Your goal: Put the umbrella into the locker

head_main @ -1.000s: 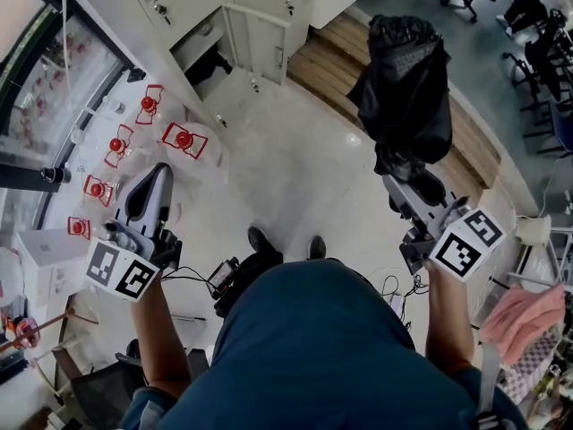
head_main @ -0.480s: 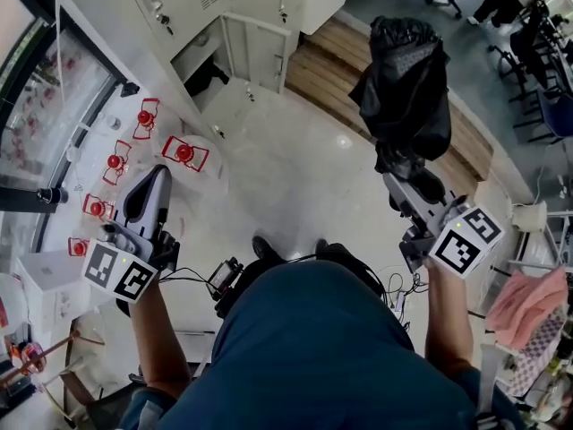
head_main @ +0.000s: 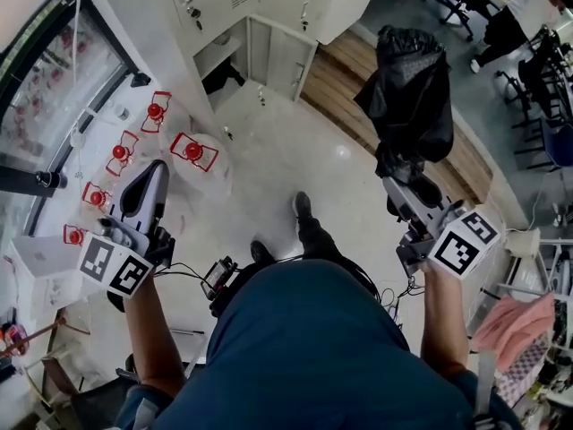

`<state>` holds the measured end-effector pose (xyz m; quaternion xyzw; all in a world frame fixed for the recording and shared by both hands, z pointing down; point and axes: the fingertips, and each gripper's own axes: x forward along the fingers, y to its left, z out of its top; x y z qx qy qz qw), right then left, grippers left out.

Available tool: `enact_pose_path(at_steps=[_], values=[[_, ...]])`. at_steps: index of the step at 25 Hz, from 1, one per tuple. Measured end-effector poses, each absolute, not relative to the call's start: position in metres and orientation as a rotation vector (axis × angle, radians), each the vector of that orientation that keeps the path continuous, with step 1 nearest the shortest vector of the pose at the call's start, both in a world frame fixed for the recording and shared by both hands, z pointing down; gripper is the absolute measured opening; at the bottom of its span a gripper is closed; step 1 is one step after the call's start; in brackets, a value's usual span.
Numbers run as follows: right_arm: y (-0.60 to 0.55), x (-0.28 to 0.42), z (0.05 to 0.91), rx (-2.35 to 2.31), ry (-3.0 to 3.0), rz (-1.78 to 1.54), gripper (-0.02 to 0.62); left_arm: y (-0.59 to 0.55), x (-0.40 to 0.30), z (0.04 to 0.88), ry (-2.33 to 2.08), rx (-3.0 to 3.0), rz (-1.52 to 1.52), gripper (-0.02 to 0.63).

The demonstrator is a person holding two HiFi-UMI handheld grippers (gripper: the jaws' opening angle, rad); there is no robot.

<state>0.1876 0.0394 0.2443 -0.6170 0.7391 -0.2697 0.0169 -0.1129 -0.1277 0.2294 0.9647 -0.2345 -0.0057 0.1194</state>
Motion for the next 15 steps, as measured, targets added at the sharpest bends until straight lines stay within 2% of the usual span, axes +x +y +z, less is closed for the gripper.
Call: enact_pose_path(at_steps=[15], values=[[-0.088, 0.18, 0.265, -1.672, 2.496, -0.933, 0.186, -0.182, -0.159, 0.238, -0.995, 2.727, -0.02, 0.018]])
